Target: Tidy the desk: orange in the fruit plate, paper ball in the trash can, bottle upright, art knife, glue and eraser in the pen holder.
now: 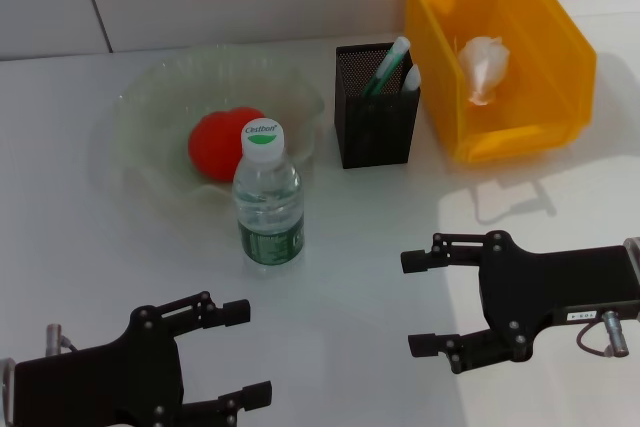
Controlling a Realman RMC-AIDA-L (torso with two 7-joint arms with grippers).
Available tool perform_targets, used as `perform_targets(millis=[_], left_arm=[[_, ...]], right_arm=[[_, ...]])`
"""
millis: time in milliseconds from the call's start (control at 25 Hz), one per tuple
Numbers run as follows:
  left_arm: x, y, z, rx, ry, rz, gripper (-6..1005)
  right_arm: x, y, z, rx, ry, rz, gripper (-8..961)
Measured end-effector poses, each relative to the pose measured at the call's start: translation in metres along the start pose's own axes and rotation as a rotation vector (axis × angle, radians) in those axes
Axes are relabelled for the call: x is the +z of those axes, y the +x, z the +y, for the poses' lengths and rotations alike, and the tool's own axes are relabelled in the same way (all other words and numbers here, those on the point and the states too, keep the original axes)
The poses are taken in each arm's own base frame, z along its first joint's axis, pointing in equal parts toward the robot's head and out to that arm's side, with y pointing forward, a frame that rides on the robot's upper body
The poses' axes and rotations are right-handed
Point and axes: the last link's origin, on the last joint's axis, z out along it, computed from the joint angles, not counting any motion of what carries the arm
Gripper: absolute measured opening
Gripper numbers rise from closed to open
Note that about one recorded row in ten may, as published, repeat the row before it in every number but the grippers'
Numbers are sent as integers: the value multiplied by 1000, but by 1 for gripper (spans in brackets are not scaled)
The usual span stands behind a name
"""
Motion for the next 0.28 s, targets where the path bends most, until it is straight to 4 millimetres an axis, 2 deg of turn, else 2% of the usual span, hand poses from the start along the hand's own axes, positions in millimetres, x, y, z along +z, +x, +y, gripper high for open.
perform_targets(millis=[280], left_arm=[[0,1,-1,2,2,1,784]], right_arm=[[2,-2,-2,7,-4,-2,825]])
